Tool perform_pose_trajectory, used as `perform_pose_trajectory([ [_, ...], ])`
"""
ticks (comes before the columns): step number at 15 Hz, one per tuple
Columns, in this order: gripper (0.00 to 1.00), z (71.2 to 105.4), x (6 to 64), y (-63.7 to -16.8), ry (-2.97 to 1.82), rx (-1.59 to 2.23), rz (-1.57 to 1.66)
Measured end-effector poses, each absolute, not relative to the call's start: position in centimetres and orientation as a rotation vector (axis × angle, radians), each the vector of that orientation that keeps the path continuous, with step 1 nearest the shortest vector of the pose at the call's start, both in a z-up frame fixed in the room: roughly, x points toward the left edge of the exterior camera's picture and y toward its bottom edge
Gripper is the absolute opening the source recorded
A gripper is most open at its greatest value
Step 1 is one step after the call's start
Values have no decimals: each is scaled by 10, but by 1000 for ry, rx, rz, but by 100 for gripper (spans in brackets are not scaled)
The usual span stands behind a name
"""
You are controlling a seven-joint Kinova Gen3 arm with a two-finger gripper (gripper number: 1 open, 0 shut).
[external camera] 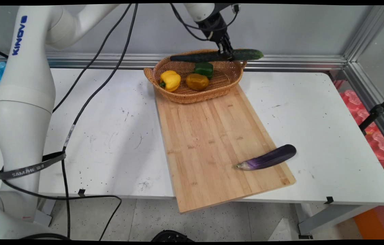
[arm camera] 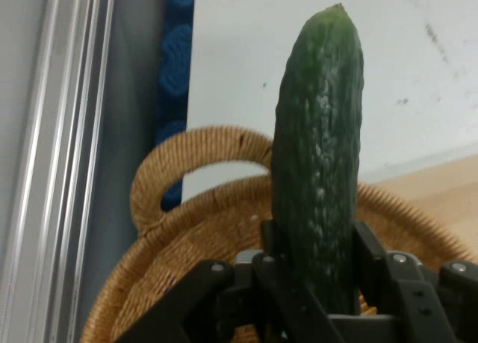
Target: Place the picked object on the cutting board
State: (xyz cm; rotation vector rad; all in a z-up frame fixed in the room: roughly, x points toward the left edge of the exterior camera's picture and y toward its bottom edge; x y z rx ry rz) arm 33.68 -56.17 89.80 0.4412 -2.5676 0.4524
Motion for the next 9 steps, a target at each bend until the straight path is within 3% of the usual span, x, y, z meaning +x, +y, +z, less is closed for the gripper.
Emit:
perform_pose_trajectory([
  [9, 0, 939, 285, -518, -2507, 546, 373],
])
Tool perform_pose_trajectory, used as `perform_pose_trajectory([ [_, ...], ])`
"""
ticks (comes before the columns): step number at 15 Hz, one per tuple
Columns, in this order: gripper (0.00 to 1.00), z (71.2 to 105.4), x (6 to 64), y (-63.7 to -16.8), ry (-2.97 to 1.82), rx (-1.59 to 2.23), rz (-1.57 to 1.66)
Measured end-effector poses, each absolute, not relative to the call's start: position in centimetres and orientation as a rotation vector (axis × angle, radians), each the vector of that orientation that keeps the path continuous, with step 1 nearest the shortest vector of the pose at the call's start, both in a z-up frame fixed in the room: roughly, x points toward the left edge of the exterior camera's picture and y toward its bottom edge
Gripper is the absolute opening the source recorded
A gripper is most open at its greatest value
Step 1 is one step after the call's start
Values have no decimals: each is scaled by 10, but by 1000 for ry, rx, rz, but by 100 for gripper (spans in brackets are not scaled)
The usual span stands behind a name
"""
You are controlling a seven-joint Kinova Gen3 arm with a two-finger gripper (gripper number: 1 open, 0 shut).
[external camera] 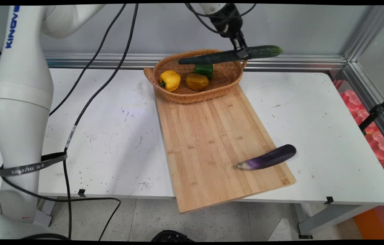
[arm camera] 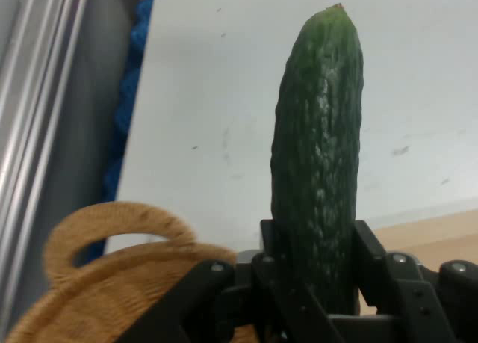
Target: Place the picked object on the cutting board
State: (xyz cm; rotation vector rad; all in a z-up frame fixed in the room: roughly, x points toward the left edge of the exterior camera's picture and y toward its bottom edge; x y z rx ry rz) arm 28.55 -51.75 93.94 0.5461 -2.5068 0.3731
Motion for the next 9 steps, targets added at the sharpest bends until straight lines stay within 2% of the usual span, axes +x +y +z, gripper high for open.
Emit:
perform_pose_trajectory([
  [5, 0, 949, 257, -476, -2476, 639, 282],
  [9, 0, 943, 242, -442, -2477, 693, 233],
])
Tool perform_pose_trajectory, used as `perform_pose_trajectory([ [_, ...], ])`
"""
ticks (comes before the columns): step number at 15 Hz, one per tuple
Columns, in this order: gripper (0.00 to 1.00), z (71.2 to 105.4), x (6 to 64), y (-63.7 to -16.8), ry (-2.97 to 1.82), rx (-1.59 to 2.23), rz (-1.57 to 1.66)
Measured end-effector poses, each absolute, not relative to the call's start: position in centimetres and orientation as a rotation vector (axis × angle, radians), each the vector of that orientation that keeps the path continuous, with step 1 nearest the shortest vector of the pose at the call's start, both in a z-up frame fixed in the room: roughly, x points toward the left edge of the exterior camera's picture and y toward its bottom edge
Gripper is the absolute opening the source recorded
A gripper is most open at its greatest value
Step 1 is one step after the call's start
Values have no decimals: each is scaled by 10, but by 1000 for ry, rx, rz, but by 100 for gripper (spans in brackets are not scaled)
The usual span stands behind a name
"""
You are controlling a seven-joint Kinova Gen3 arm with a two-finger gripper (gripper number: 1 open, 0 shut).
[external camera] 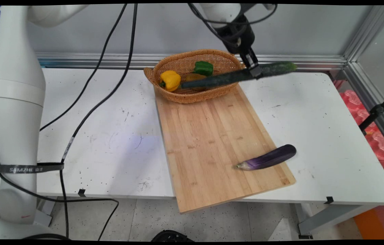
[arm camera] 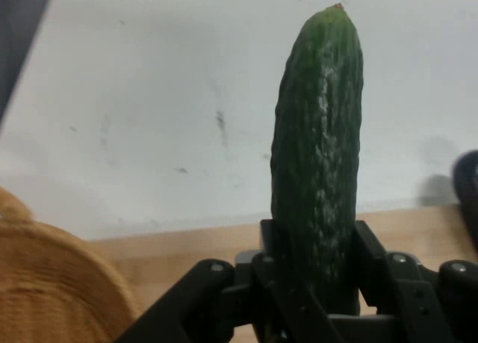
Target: Place the picked object on the cutting board
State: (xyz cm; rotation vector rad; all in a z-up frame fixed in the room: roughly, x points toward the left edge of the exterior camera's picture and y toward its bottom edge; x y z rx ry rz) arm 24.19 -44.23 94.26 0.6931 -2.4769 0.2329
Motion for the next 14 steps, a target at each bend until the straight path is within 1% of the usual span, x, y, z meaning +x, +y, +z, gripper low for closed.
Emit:
perform_pose_trajectory([
  [7, 0, 905, 230, -380, -2512, 726, 176],
  [14, 0, 864, 224, -344, -2500, 784, 175],
])
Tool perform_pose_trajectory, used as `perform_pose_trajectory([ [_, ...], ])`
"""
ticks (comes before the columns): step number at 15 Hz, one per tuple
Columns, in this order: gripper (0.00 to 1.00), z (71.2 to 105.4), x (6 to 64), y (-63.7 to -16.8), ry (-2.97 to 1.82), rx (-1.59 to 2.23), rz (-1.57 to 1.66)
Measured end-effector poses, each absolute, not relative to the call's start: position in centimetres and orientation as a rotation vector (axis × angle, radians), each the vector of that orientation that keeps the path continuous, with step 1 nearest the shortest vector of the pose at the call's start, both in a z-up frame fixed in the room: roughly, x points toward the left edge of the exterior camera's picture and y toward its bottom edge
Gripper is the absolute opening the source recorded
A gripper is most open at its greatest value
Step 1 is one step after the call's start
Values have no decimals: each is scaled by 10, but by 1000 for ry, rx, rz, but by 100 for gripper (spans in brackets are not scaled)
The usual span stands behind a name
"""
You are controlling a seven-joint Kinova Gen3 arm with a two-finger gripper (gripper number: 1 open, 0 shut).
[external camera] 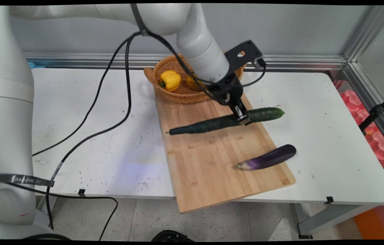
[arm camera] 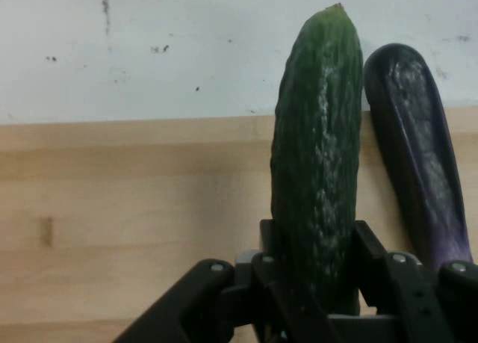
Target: Place the picked object on the cutting board
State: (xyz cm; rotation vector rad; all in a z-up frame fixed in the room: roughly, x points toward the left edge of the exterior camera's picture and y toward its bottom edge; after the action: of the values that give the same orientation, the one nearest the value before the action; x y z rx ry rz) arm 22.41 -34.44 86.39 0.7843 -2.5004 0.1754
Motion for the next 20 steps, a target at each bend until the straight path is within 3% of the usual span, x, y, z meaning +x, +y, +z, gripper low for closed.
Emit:
perform_pose_trajectory([
  [20, 0, 797, 210, -302, -2478, 854, 127],
])
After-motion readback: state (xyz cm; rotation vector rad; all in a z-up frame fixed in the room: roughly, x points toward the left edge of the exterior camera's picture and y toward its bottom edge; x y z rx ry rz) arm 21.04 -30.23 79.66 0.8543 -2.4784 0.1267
